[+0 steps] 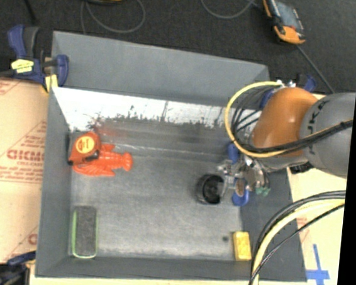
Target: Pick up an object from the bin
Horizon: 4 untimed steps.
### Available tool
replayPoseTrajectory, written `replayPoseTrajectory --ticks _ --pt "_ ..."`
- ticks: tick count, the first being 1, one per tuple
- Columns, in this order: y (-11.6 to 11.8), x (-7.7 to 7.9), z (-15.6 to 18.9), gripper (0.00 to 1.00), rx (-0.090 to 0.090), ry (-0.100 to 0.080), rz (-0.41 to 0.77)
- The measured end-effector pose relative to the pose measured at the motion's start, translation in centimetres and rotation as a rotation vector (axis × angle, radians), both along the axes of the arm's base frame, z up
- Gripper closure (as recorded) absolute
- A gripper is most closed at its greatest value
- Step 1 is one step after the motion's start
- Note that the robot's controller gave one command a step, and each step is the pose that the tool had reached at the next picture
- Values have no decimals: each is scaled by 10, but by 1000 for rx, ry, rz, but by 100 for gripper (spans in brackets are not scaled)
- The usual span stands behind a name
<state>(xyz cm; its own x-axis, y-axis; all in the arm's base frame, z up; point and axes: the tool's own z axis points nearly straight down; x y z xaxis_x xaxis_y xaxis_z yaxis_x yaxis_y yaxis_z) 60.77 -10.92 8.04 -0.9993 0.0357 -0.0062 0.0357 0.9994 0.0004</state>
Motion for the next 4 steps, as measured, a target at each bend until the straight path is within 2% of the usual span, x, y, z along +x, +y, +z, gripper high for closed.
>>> replayPoseTrajectory --ticks 1,2,3,4 --pt "0 2 -2 100 -4 0 -7" --pt "-11 15 103 100 -2 2 -14" --pt "-10 15 103 100 -2 2 -14" --pt "-33 16 207 100 -2 1 -10"
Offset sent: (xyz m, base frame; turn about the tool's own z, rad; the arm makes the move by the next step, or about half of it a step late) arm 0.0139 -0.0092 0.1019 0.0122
